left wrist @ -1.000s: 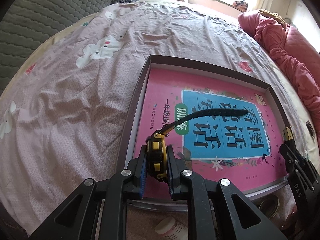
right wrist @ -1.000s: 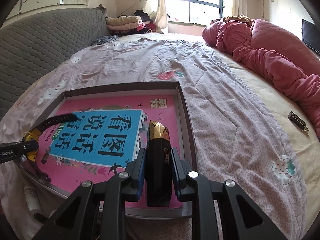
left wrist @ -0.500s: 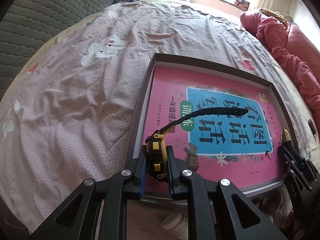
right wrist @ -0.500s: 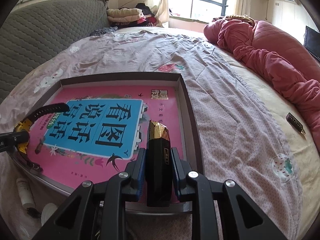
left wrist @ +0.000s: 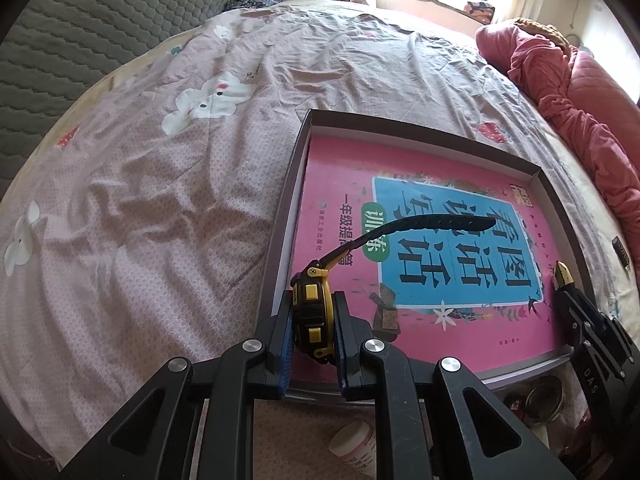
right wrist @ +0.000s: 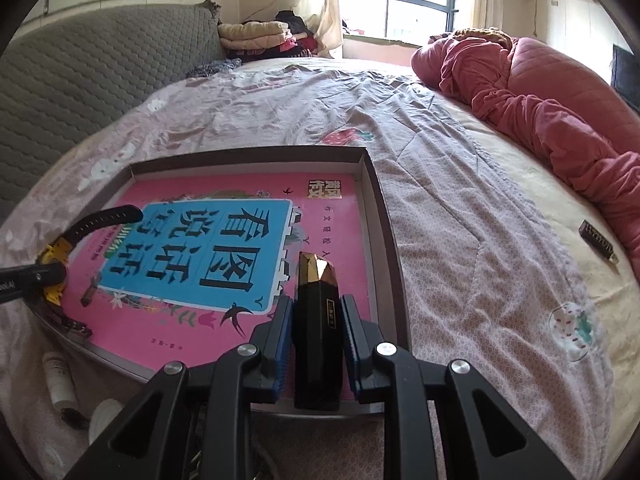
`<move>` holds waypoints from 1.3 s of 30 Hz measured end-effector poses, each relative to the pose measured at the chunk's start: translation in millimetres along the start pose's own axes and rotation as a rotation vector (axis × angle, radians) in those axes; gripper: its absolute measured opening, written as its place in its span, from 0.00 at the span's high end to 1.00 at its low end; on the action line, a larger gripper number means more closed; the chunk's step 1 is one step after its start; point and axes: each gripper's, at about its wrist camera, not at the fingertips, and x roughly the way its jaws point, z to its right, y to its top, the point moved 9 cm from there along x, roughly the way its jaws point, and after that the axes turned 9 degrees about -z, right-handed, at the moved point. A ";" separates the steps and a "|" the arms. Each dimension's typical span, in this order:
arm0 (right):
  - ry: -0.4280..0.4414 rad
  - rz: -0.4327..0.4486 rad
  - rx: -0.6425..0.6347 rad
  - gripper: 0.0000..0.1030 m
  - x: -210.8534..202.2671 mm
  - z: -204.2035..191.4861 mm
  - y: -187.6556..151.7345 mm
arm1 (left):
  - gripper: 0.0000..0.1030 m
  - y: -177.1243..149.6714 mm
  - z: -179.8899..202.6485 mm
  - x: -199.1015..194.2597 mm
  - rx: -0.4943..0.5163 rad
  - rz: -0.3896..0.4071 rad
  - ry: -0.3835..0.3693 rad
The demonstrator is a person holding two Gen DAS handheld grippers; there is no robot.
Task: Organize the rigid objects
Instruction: 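Lower the watch into the box with the left tool while the right tool lowers the lipstick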
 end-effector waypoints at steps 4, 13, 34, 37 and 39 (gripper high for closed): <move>0.000 0.022 0.000 0.77 -4.5 0.9 0.8 | 0.83 -0.3 -0.8 -0.7 -0.002 -0.002 -0.004; 0.033 0.077 0.058 0.72 -21.4 18.6 3.7 | 0.83 -1.7 -1.3 -1.2 0.002 0.000 -0.007; 0.028 0.157 0.040 0.59 -34.6 12.0 9.1 | 0.81 5.2 4.3 -6.3 0.027 0.011 0.024; 0.037 0.160 0.036 0.59 -35.2 9.5 9.5 | 0.81 4.6 4.1 -9.7 0.025 0.017 0.016; 0.050 0.161 0.041 0.59 -35.8 9.4 9.2 | 0.81 4.2 3.1 -11.7 0.022 0.021 0.014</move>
